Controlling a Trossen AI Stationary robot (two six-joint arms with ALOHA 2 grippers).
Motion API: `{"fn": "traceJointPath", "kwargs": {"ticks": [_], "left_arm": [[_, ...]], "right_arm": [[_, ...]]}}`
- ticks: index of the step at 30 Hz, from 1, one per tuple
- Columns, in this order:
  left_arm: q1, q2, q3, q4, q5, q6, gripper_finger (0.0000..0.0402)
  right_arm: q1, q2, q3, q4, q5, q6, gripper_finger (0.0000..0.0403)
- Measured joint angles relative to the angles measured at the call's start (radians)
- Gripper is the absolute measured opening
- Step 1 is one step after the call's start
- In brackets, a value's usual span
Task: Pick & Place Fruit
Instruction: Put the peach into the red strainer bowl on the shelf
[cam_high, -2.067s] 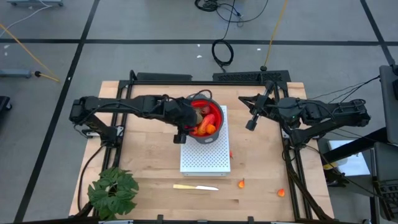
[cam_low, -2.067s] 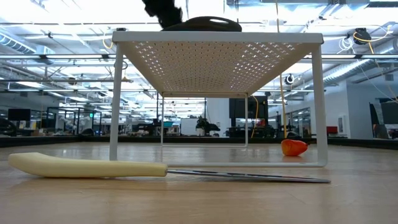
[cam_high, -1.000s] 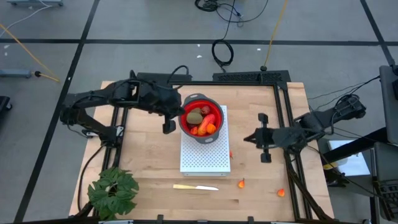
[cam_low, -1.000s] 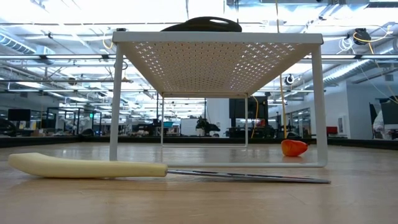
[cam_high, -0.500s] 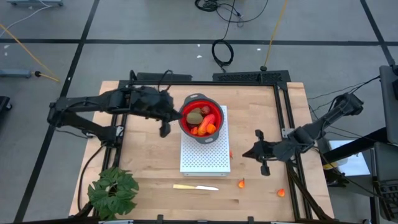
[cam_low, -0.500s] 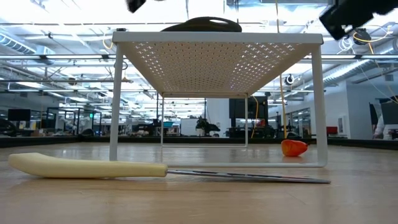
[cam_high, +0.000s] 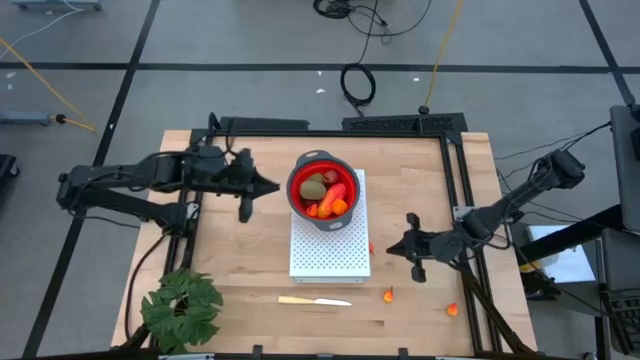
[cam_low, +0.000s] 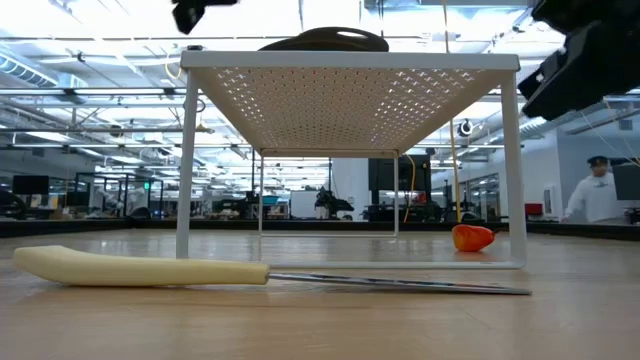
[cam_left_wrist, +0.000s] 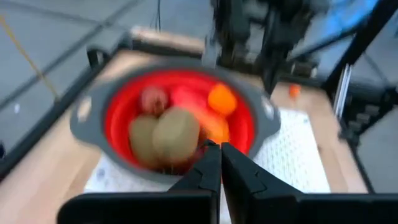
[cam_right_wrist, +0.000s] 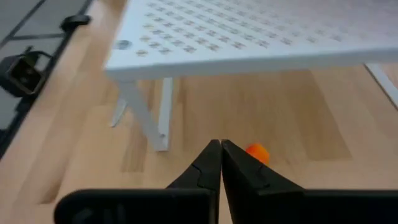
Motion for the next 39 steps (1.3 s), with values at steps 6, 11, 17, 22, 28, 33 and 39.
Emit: {"fn": "traceJointPath", "kwargs": {"ticks": [6, 11, 17, 22, 28, 33, 39], "left_arm": [[0.026, -0.103, -0.076, 0.042, 0.023, -0.005, 0.0006], [0.044, -0.163, -0.113, 0.024, 0.043, -0.024, 0.0008], [0.048, -0.195, -0.12, 0.019, 0.046, -0.027, 0.0018], [0.048, -0.205, -0.119, 0.021, 0.047, -0.026, 0.0019], [0.048, -0.204, -0.119, 0.019, 0.05, -0.024, 0.0019], [0.048, -0.204, -0.119, 0.019, 0.05, -0.024, 0.0019], [0.048, -0.204, -0.119, 0.018, 0.05, -0.024, 0.0019]], "right_arm": [[-0.05, 0.041, -0.005, 0.003, 0.001, 0.049, 0.005], [-0.078, 0.111, -0.005, 0.078, -0.028, 0.072, 0.0113], [-0.09, 0.189, -0.004, 0.111, -0.03, 0.121, 0.0196], [-0.09, 0.247, -0.004, 0.112, -0.03, 0.178, 0.0242], [-0.108, 0.324, -0.004, 0.172, -0.028, 0.206, 0.0258], [-0.137, 0.396, -0.004, 0.225, -0.027, 0.186, 0.0255], [-0.169, 0.452, -0.004, 0.258, -0.027, 0.174, 0.0254]]}}
